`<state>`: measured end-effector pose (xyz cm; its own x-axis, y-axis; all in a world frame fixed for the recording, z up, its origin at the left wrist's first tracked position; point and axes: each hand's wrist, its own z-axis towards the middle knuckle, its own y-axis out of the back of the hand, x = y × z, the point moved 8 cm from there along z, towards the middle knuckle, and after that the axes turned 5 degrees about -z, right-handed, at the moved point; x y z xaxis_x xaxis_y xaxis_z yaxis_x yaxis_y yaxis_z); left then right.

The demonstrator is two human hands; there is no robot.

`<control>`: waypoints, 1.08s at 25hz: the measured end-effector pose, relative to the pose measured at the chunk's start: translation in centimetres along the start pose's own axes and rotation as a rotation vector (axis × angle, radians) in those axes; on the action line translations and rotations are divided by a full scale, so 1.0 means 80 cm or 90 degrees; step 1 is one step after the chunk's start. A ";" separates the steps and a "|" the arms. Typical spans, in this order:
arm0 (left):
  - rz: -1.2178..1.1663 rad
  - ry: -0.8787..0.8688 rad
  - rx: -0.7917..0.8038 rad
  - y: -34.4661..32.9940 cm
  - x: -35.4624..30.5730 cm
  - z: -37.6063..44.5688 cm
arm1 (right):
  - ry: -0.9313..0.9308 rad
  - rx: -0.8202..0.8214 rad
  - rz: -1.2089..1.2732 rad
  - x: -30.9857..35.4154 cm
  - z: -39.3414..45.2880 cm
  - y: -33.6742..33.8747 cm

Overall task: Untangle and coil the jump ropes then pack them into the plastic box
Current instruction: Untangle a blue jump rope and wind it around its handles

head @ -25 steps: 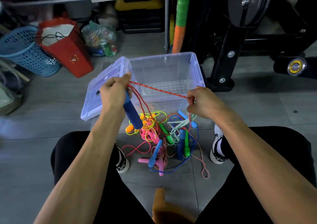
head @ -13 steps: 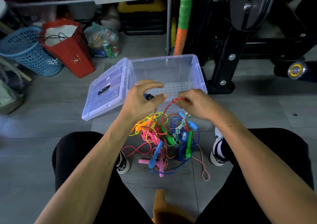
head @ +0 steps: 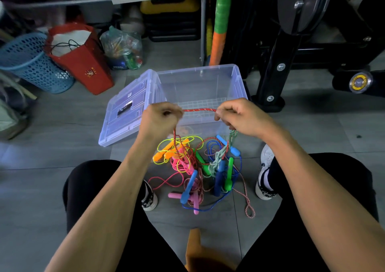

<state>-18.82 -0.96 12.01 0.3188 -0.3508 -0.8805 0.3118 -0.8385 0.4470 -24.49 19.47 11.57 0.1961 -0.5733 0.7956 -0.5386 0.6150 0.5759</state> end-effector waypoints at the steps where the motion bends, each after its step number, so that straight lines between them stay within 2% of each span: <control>1: 0.120 -0.076 0.046 -0.011 -0.011 -0.008 | 0.027 0.003 -0.019 0.007 -0.001 -0.003; 2: 0.157 -0.142 0.112 -0.028 -0.021 -0.017 | 0.055 0.011 -0.037 0.015 -0.002 -0.009; 4: 0.077 -0.180 0.225 -0.053 -0.034 -0.034 | 0.099 0.017 -0.056 0.030 -0.005 -0.020; 5: 0.032 -0.178 0.235 -0.055 -0.039 -0.036 | 0.105 0.011 -0.049 0.034 -0.005 -0.023; 8: -0.130 -0.127 0.102 -0.024 -0.035 -0.021 | 0.077 -0.005 -0.004 0.025 -0.002 -0.022; 11: -0.400 -0.013 -0.066 0.022 -0.017 -0.003 | 0.053 0.022 -0.106 0.005 0.004 -0.028; 12: -0.391 0.010 -0.080 0.027 -0.009 0.003 | 0.043 0.028 -0.141 -0.001 0.005 -0.029; 13: -0.312 0.030 -0.064 0.025 -0.003 0.007 | 0.033 0.031 -0.154 -0.005 0.006 -0.029; 15: -0.063 0.056 0.017 0.008 0.011 0.008 | 0.025 0.026 -0.127 -0.006 0.007 -0.027; 17: 0.083 0.004 0.091 -0.014 0.008 -0.002 | 0.054 0.012 -0.120 0.006 0.006 -0.026; 19: 0.051 -0.079 0.198 -0.043 -0.010 -0.017 | 0.081 0.002 -0.110 0.016 0.008 -0.029; 22: 0.011 -0.069 0.295 -0.070 -0.016 -0.032 | 0.072 0.006 -0.102 0.020 0.008 -0.035; 25: 0.016 -0.089 0.286 -0.070 -0.015 -0.026 | 0.046 0.004 -0.117 0.016 0.008 -0.035; 27: -0.039 -0.110 0.224 -0.058 -0.021 -0.017 | 0.014 0.021 -0.006 0.010 0.006 -0.032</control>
<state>-19.61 4.06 11.61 0.1443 -0.3357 -0.9308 -0.0103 -0.9411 0.3379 -23.35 17.16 10.61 0.2192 -0.5668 0.7942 -0.5628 0.5914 0.5774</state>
